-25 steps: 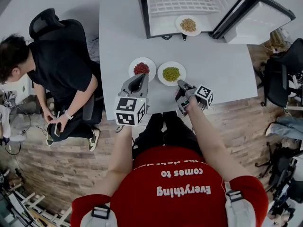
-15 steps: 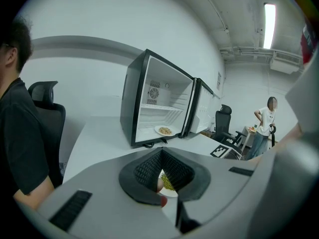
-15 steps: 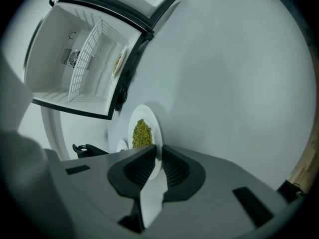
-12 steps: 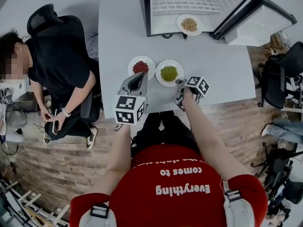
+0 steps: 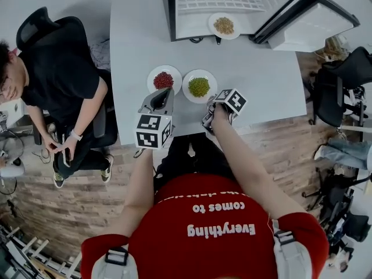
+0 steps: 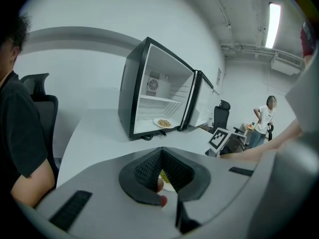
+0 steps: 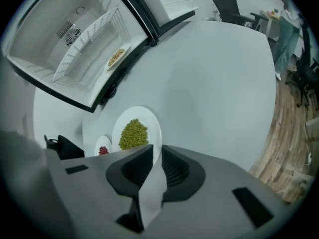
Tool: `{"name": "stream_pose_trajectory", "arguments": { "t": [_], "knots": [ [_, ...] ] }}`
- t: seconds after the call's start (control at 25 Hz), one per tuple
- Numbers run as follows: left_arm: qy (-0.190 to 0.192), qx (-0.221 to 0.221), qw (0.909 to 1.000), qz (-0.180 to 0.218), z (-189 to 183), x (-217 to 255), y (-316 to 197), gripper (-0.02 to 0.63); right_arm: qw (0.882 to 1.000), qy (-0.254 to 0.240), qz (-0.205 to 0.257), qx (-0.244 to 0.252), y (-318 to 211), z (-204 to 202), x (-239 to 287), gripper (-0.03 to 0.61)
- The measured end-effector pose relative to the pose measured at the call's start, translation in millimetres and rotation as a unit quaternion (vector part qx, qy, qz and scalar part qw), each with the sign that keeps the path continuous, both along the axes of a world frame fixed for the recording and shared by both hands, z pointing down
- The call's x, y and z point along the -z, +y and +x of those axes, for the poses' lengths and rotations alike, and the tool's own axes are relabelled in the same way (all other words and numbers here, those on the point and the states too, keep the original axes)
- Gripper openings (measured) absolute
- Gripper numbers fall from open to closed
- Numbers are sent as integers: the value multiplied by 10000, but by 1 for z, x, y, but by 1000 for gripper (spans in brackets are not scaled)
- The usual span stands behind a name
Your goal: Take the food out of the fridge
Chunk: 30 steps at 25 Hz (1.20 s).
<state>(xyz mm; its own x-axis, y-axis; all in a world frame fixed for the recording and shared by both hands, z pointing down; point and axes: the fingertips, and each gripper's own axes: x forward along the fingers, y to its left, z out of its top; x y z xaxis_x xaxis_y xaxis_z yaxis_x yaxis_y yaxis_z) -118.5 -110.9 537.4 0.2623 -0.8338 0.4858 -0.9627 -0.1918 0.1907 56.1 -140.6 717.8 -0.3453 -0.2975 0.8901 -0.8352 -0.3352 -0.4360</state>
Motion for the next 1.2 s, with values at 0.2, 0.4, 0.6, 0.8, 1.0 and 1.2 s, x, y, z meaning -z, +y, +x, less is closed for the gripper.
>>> {"name": "stream_pose_trajectory", "arguments": {
  "t": [0.2,0.4,0.6,0.8,1.0,1.2],
  "knots": [
    [11,-16,10000,-81,-2,-6,0,0,9536,-2649,1239,-718,-19,-30,72,12],
    [16,20,10000,-62,-7,-4,-7,0,7618,-6105,1518,-1548,-24,-32,165,12],
    [-64,-114,9999,-84,-1,-3,-14,0,7043,-6714,1644,-1617,-23,-7,195,12],
    [-290,-282,9992,-58,7,1,-22,0,7156,-6617,1910,-1164,-24,5,205,12],
    [-335,-292,9990,35,10,11,-36,0,7406,-6303,2256,-579,-37,10,216,12],
    [-447,-231,9986,151,12,24,-46,0,7708,-5873,2449,-313,-69,15,210,14]
  ]
}}
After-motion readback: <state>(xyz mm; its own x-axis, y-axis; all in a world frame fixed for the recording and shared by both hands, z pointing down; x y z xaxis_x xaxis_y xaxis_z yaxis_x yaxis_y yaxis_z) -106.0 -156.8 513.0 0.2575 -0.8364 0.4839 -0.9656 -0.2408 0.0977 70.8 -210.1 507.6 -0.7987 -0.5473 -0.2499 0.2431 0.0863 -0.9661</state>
